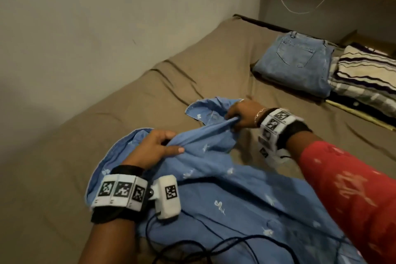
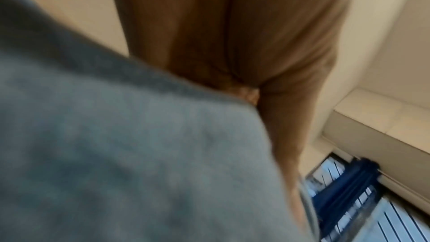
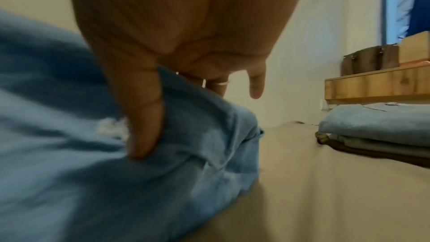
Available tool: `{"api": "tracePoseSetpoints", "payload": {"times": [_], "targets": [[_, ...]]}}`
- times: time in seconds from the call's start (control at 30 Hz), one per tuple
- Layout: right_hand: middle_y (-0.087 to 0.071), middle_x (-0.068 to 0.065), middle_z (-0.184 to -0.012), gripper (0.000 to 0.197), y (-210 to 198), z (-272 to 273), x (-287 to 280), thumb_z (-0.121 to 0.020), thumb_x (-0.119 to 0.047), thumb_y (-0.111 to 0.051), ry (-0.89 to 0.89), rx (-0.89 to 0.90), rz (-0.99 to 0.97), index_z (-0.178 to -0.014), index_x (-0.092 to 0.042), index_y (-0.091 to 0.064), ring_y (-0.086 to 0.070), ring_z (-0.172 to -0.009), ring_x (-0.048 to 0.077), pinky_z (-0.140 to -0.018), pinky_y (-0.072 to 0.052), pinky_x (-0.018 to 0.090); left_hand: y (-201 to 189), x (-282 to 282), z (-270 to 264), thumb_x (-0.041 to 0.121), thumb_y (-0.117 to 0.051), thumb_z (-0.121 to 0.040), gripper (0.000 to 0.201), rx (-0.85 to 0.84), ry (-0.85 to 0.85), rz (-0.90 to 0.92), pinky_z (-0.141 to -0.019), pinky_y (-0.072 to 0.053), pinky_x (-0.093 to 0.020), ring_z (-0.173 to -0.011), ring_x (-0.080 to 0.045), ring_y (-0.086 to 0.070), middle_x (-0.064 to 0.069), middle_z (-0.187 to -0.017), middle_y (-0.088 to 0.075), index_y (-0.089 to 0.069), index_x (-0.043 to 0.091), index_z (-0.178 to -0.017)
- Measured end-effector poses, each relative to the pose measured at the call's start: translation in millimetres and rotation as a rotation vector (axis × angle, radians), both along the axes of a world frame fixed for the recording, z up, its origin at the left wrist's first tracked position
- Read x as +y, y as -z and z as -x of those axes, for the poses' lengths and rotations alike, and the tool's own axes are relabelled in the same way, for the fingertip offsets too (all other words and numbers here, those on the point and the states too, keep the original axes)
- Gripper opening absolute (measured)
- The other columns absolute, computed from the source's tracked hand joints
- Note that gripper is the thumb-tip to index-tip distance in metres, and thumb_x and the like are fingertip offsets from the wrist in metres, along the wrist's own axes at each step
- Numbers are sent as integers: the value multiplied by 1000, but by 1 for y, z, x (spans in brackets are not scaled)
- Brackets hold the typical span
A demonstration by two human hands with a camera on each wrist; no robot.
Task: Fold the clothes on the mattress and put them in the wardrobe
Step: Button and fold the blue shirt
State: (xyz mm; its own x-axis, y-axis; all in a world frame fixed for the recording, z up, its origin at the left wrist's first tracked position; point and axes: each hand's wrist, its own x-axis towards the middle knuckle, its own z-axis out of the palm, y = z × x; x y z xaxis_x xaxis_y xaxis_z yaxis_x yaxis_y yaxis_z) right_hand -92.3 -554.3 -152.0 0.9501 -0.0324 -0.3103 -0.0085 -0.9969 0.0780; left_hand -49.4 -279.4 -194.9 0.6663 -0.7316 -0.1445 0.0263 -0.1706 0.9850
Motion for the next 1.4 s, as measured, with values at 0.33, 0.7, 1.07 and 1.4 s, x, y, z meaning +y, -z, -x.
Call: {"api": "tracePoseSetpoints", "payload": {"times": [0.33,0.7,1.07,1.4], "targets": [[-63,-3,-87,100,-52,126,-11,-45,-99,-18,-21,-18,-165,-93,-24,-63,-57,-78,14,-67,-42,27,5,28,-12,13,-76,-53,17,-10,-39,-40,-53,-38,-19,-52,-6,-49,1,-56,-55,-63,7,-62],[-56,5,-58,26,-38,229,0,-70,-39,-55,137,-890,24,-68,-13,-52,-55,-51,27,-59,-35,31,14,23,3,-23,-58,-75,40,-180,-65,-177,-48,-31,-18,-49,-5,-37,10,-49,-43,-41,11,-60],[-56,8,-103,26,53,313,51,-86,-36,-47,86,-812,28,-80,-19,-65,-50,-100,27,-80,-34,39,9,18,26,-1,-60,-85,24,-392,-134,-242,-52,-29,-22,-57,-15,-37,-8,-60,-39,-47,5,-66],[-55,5,-54,24,51,312,5,-69,-18,-39,90,-607,416,-62,-14,-62,-57,-48,28,-85,-31,51,1,18,34,-19,-56,-76,45,-489,-165,-138,-51,-25,-19,-54,-12,-29,-3,-58,-36,-33,15,-57]]}}
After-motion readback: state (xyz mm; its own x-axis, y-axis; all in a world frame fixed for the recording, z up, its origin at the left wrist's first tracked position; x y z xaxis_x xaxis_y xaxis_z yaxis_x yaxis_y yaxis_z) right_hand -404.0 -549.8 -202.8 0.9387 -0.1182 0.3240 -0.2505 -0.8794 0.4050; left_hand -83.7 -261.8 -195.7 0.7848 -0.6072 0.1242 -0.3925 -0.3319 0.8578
